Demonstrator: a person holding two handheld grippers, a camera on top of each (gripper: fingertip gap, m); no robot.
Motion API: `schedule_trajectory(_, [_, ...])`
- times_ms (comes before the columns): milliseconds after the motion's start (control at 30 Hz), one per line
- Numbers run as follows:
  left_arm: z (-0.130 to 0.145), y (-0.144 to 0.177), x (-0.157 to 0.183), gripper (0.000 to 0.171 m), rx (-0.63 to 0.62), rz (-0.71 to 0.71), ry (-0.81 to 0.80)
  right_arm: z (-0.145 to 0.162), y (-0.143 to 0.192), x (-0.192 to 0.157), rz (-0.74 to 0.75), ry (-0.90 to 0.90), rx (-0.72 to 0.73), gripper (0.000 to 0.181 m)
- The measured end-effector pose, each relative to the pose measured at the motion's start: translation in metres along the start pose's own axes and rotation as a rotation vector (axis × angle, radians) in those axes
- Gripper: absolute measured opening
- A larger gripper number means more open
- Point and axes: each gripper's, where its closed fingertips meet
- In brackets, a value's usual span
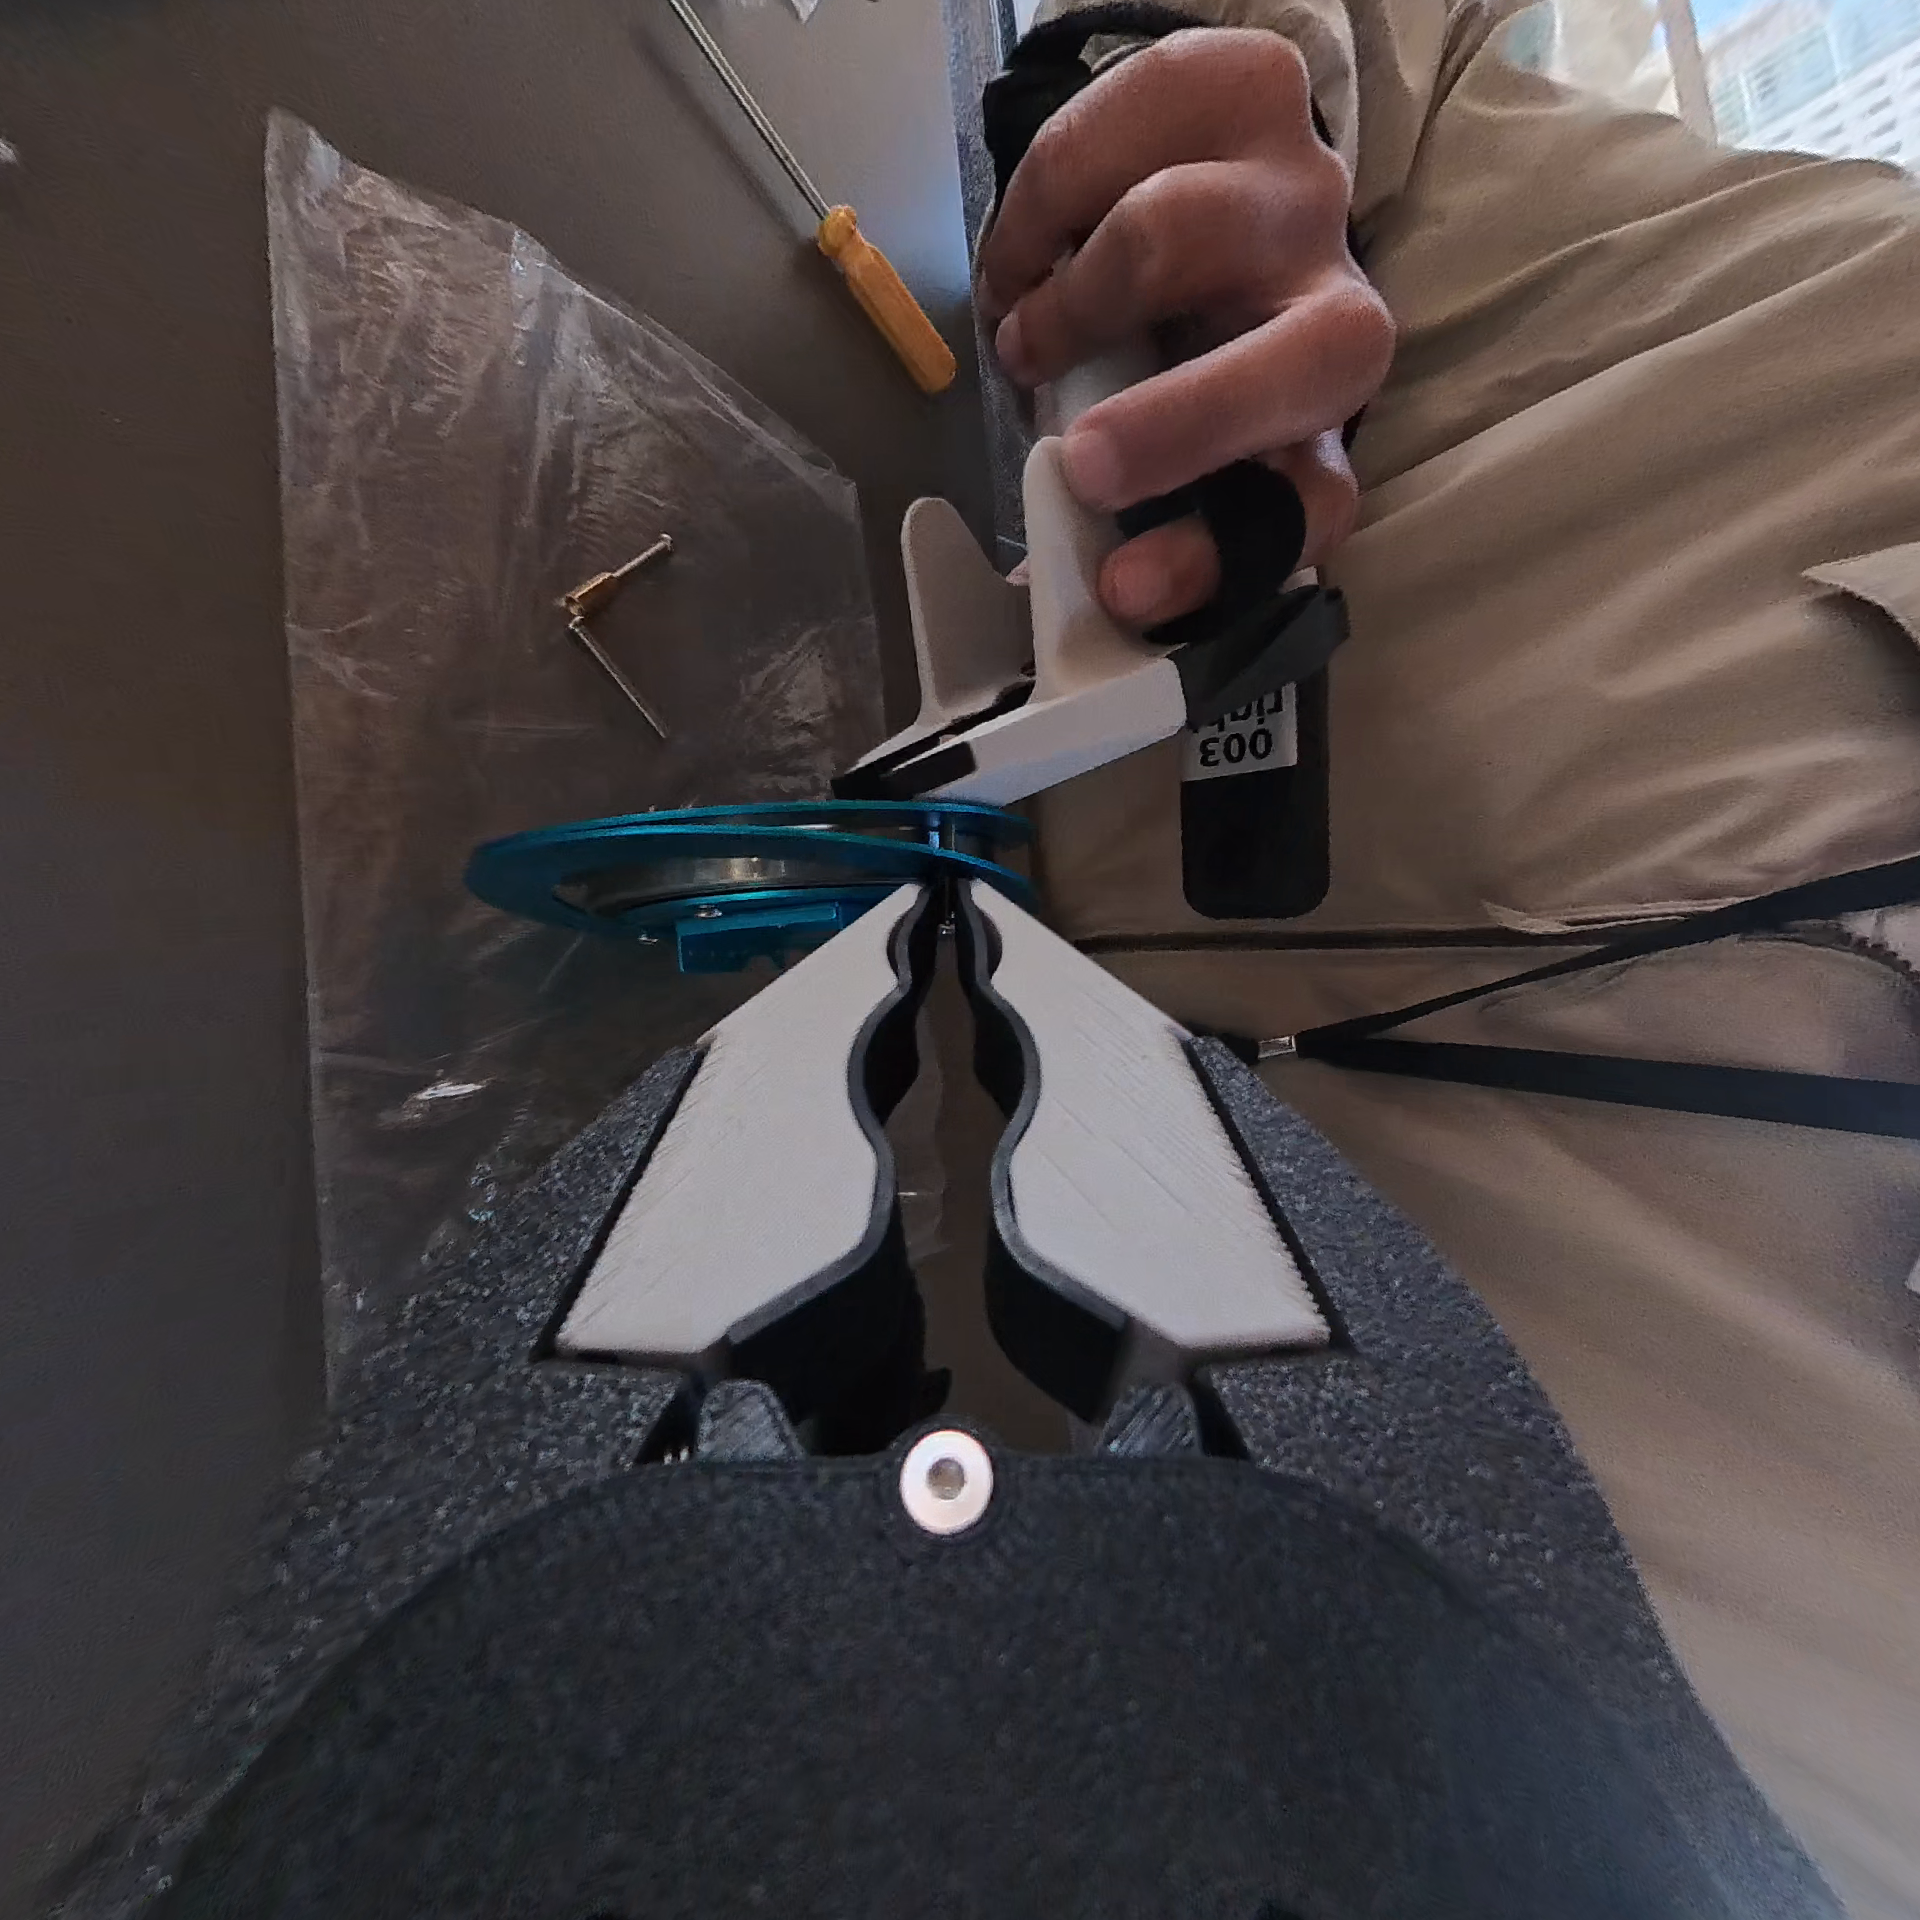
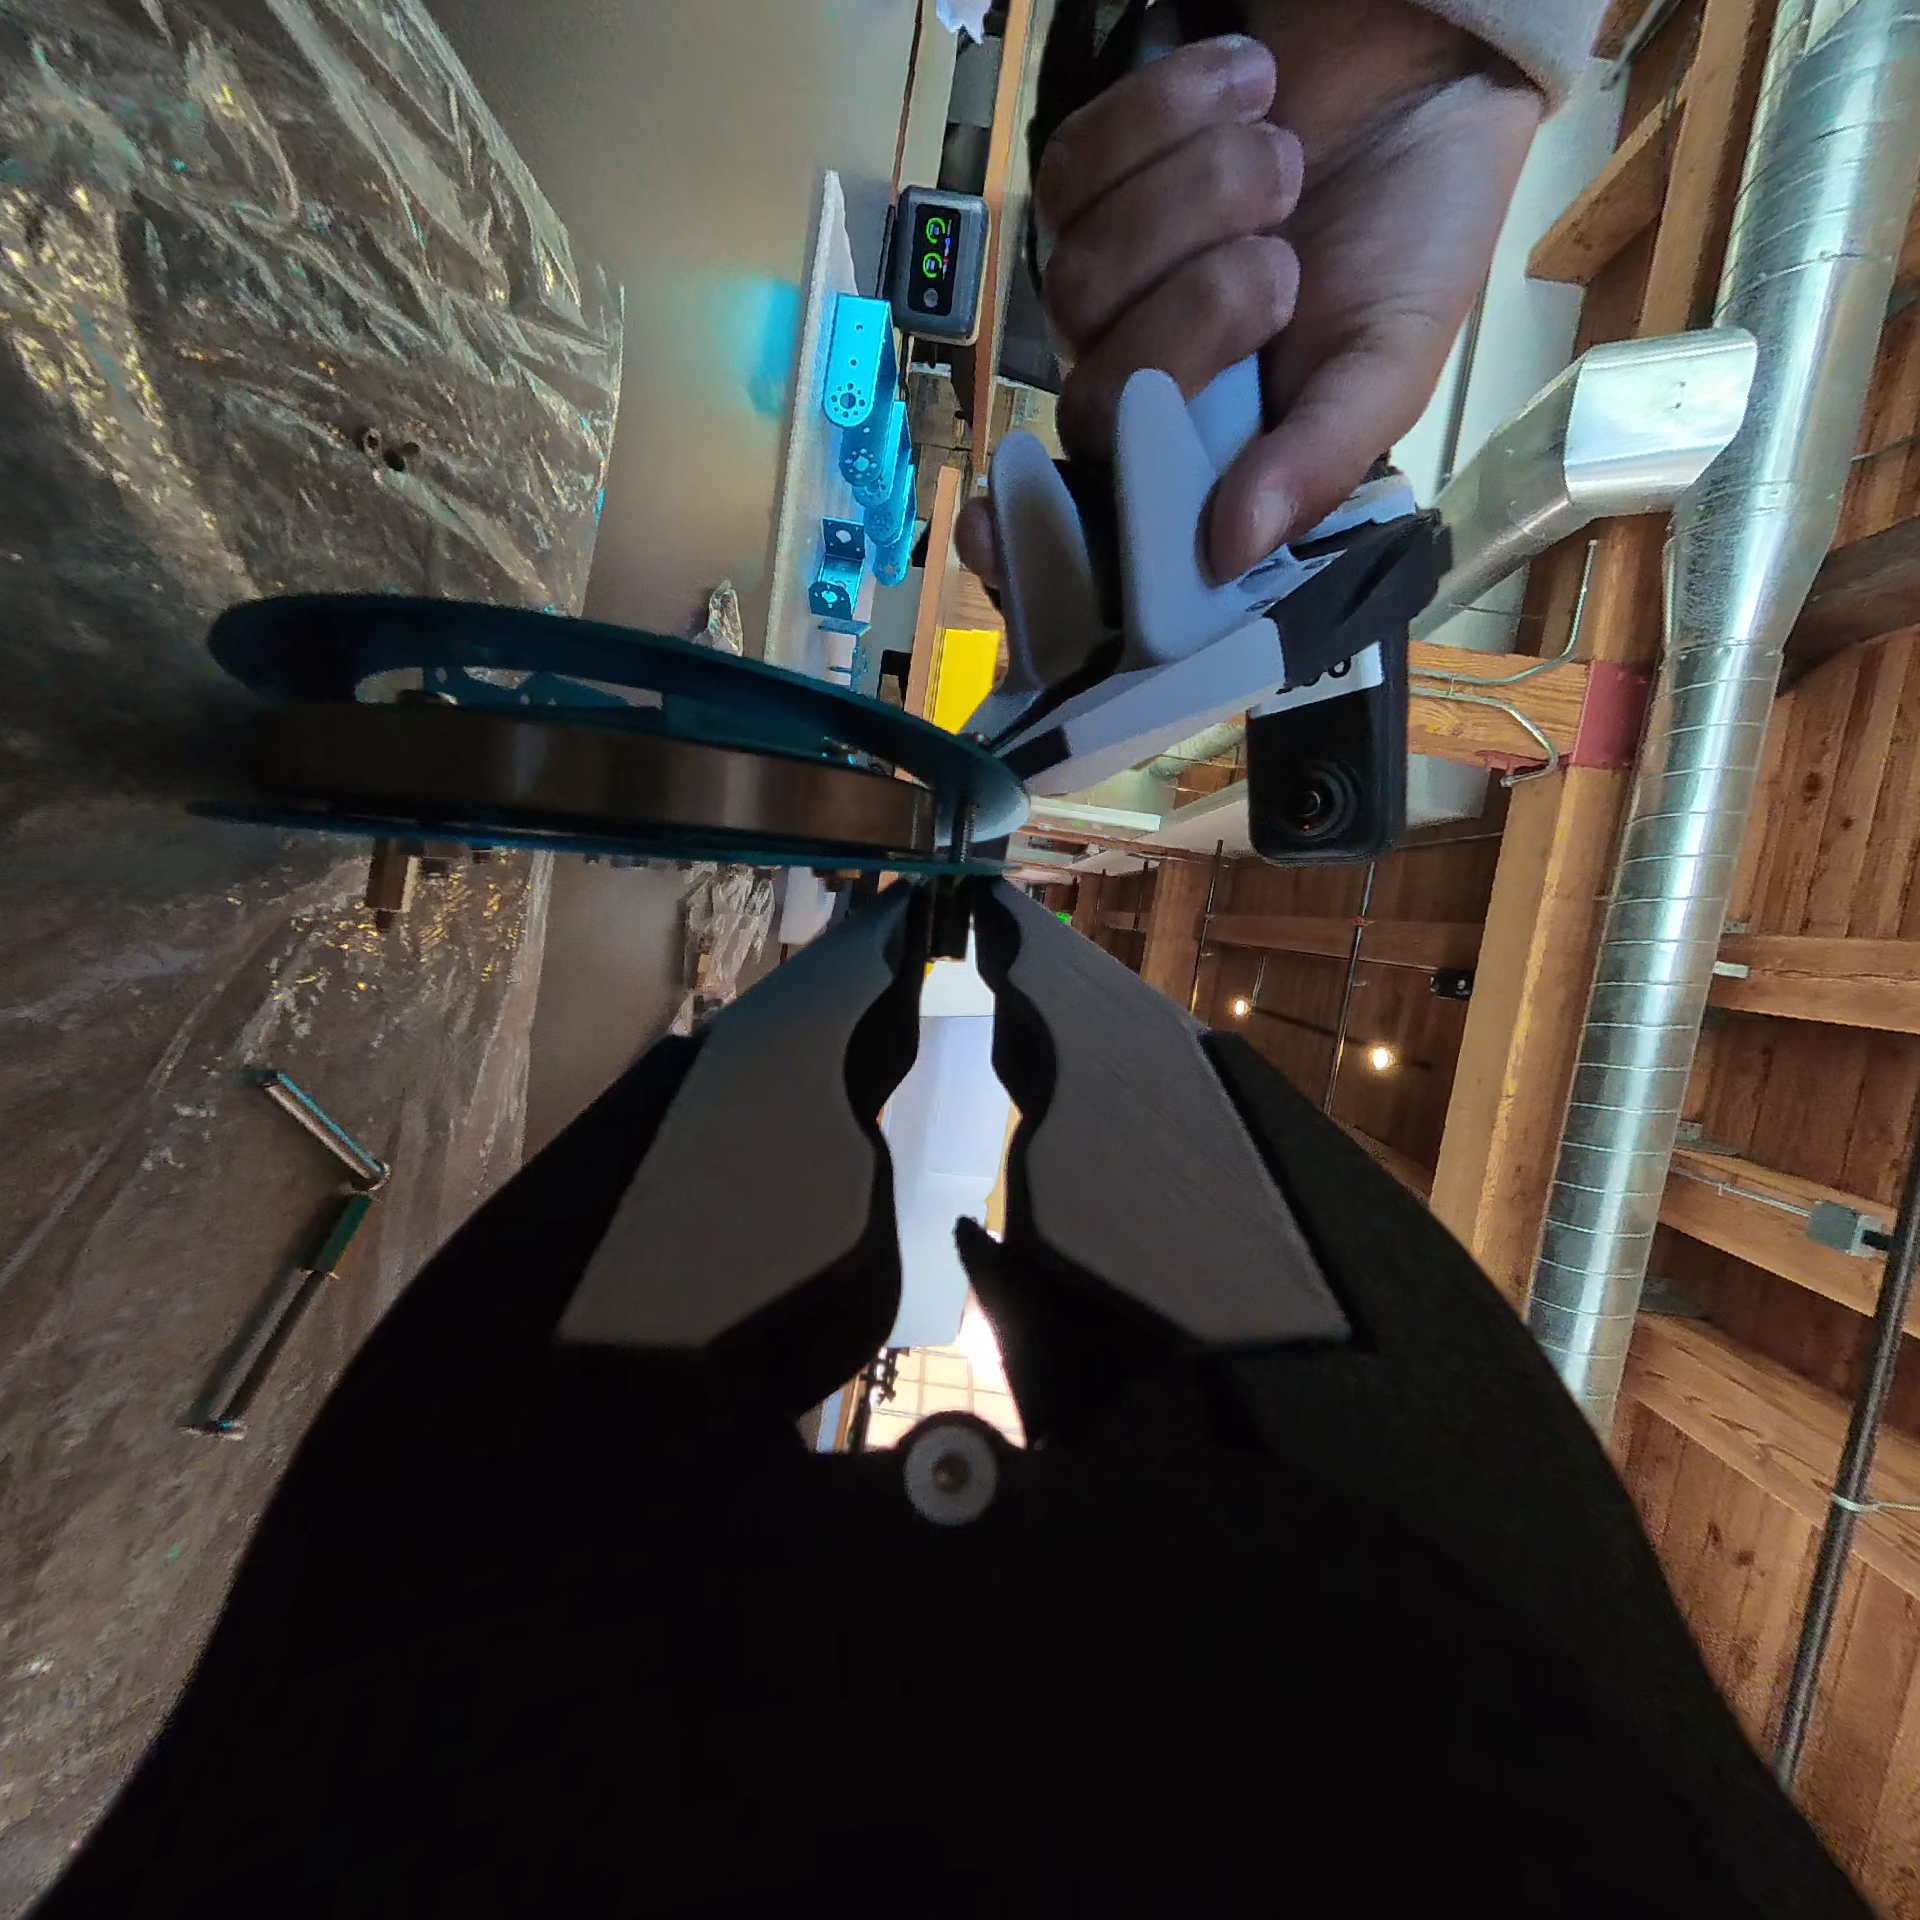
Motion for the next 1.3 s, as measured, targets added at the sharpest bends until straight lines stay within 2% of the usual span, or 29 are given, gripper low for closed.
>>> schedule_trajectory(133, [0.0, 0.0, 0.0, 0.001, 0.008, -0.016, -0.009, -0.001, 0.002, 0.001, 0.036, -0.025, 0.002, 0.005])
schedule_trajectory(233, [0.002, -0.001, 0.002, 0.001, -0.03, -0.097, -0.105, -0.001, 0.002, -0.001, -0.052, -0.101, -0.013, 0.004])
schedule_trajectory(400, [0.01, -0.005, 0.01, 0.001, -0.17, -0.265, -0.316, -0.011, 0.009, -0.017, -0.558, -0.542, -0.054, 0.004])
schedule_trajectory(567, [0.008, -0.003, 0.005, 0.0, -0.322, -0.479, -0.513, -0.009, 0.011, -0.025, -0.924, -0.75, -0.175, 0.004])
schedule_trajectory(667, [0.008, -0.008, 0.008, 0.0, -0.329, -0.517, -0.548, -0.012, 0.024, -0.029, -1.191, -0.868, -0.256, 0.003])
schedule_trajectory(833, [0.005, -0.01, 0.008, 0.0, -0.287, -0.668, -0.653, -0.019, 0.041, -0.029, -1.681, -1.193, -0.401, 0.003])
schedule_trajectory(933, [0.002, -0.009, 0.005, 0.0, -0.296, -0.856, -0.821, -0.023, 0.047, -0.022, -2.001, -1.408, -0.505, 0.003])
schedule_trajectory(1033, [0.001, -0.007, 0.001, 0.0, -0.349, -1.077, -1.011, -0.023, 0.047, -0.017, -2.221, -1.558, -0.577, 0.003])
schedule_trajectory(1100, [0.001, -0.007, 0.001, 0.0, -0.399, -1.181, -1.113, -0.024, 0.048, -0.015, -2.312, -1.607, -0.598, 0.004])
schedule_trajectory(1167, [0.002, -0.007, 0.001, 0.0, -0.419, -1.232, -1.156, -0.024, 0.048, -0.015, -2.319, -1.6, -0.581, 0.004])
schedule_trajectory(1233, [0.003, -0.006, 0.003, 0.0, -0.38, -1.22, -1.143, -0.024, 0.046, -0.016, -2.269, -1.572, -0.553, 0.004])
schedule_trajectory(1300, [-0.001, 0.004, 0.006, 0.0, -0.276, -1.209, -1.078, -0.023, 0.044, -0.018, -2.193, -1.524, -0.513, 0.004])
Point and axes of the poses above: each gripper's, where its closed fingertips meet, y back along the fingers, z out of its underside, x = y × z across the jaws, and after that the axes turned 15 degrees about -y, right-handed
